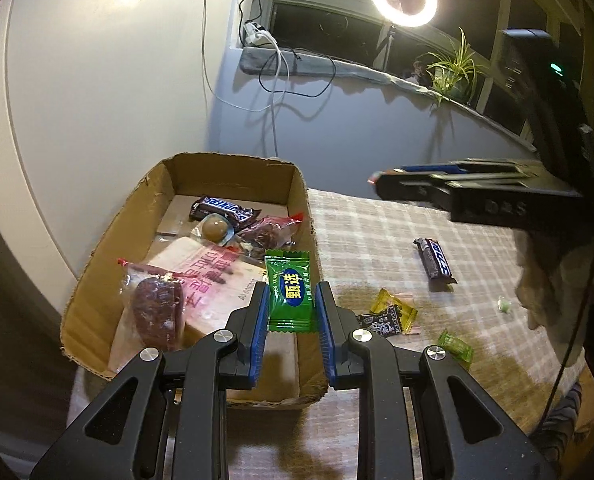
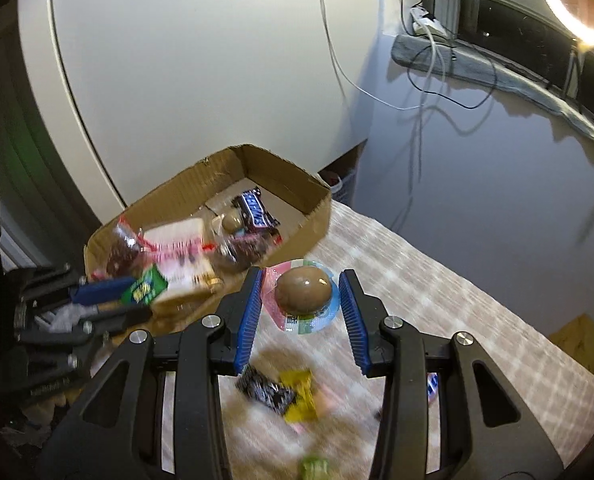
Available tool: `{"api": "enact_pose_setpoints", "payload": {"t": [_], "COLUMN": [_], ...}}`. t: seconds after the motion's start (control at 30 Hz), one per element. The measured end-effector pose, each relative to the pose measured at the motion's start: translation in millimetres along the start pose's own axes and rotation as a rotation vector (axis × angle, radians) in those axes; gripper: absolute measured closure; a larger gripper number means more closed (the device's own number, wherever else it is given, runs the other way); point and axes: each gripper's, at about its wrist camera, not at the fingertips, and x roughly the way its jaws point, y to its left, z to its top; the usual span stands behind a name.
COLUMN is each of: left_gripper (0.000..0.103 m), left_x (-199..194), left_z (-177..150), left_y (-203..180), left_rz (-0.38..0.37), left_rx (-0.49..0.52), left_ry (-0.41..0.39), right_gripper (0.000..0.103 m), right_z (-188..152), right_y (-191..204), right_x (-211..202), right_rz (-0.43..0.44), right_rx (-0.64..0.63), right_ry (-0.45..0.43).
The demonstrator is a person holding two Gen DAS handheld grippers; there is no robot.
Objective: Organize snacks
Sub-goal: 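Carry the green candy with the left tool while the right tool carries the chocolate ball to the box, then open the left tool over the box while the right tool releases the chocolate ball there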
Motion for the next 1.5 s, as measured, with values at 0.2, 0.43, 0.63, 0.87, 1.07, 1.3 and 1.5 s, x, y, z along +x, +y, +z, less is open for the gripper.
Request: {"api": "enact_pose_setpoints", "payload": {"t": [0.2, 0.43, 0.63, 0.87, 1.07, 1.3, 1.5], "left_gripper": [0.081, 0.081, 0.081, 0.081, 0.068, 0.056, 0.056], "left_x": [3.2, 7.2, 9.3, 13.3, 13.1, 11.9, 11.1], "left_z": [1.3, 3.4, 3.9, 3.9, 5.0, 5.1, 5.3], "left_y": [1.8, 4.6, 9.2, 14.2, 15.1, 13.1, 12.4], "left_rz": [-0.008, -0.015, -0.017, -0.012, -0.004, 0.009, 0.012], "left_rx": [0.002, 0.002, -0.009, -0.013, -0.020, -0.014, -0.011], "left_ry": [0.000, 0.004, 0.006, 0.011, 0.010, 0.004, 0.001], "right_gripper": [0.062, 0.062, 0.061, 0.061, 0.057, 0.022, 0.019], "right_z": [19.4, 36.1, 45.1, 48.3, 47.9, 50.8, 50.2], "right_y": [6.6, 16.6, 25.4, 29.6, 32.7, 34.2, 36.0], "right_x": [27.8, 56.3, 77.4, 94.9, 98.3, 91.0, 87.0], "right_rz": [0.038, 0.082, 0.106, 0.130, 0.132, 0.109, 0.094], "right_rx": [-0.002, -0.012, -0.030, -0.030, -0.038, -0.045, -0.060], "right_ry": [0.012, 0.026, 0.044, 0.067, 0.074, 0.044, 0.048]}}
